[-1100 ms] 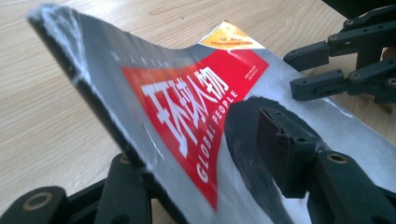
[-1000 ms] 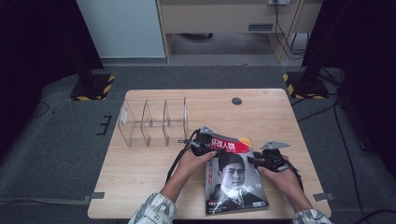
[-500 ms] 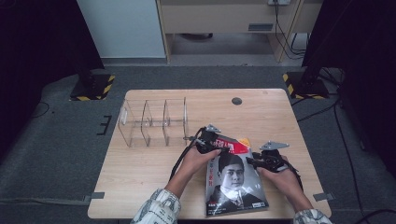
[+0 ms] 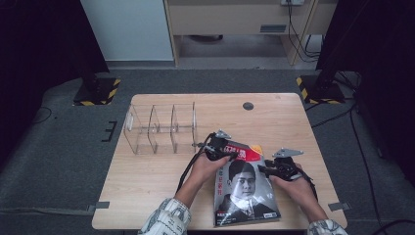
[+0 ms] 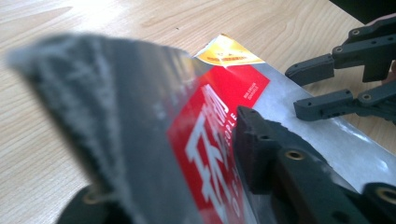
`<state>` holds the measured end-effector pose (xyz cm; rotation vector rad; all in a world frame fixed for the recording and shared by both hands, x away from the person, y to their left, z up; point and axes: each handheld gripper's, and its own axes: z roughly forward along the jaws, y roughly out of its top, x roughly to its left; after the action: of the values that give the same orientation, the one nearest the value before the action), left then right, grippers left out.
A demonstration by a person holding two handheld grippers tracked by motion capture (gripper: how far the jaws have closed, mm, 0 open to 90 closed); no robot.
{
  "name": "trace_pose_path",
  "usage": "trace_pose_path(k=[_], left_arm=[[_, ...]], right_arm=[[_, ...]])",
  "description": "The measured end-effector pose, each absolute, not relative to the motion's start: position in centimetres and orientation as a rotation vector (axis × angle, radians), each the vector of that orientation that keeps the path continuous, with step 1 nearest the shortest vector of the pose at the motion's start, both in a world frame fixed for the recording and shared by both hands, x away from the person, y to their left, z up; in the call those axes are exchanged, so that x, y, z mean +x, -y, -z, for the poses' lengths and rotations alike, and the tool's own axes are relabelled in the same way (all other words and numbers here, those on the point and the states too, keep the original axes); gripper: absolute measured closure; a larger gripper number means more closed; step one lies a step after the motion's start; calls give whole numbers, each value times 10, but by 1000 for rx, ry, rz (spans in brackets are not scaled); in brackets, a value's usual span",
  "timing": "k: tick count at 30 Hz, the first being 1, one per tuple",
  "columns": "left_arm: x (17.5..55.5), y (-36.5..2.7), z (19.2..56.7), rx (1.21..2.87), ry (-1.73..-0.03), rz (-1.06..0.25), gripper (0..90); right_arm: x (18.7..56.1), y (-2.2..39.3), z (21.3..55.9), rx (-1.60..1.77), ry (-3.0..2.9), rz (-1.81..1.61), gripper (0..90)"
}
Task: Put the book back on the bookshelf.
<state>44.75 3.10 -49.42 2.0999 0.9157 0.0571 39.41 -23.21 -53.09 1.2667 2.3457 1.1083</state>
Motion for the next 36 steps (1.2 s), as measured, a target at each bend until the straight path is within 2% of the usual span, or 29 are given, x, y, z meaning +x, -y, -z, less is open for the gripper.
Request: trace_pose_path(k=[8, 22, 36], left_arm=[[446, -30, 490, 2092, -914, -59, 803], [439, -33, 473, 2028, -891, -37, 836], [437, -35, 458, 2012, -869, -44, 856]], right_arm=[[394, 245, 522, 1321, -2264, -1107, 468], [397, 269, 517, 1429, -2089, -1060, 461], [397, 272, 522, 1463, -2088, -990, 459]])
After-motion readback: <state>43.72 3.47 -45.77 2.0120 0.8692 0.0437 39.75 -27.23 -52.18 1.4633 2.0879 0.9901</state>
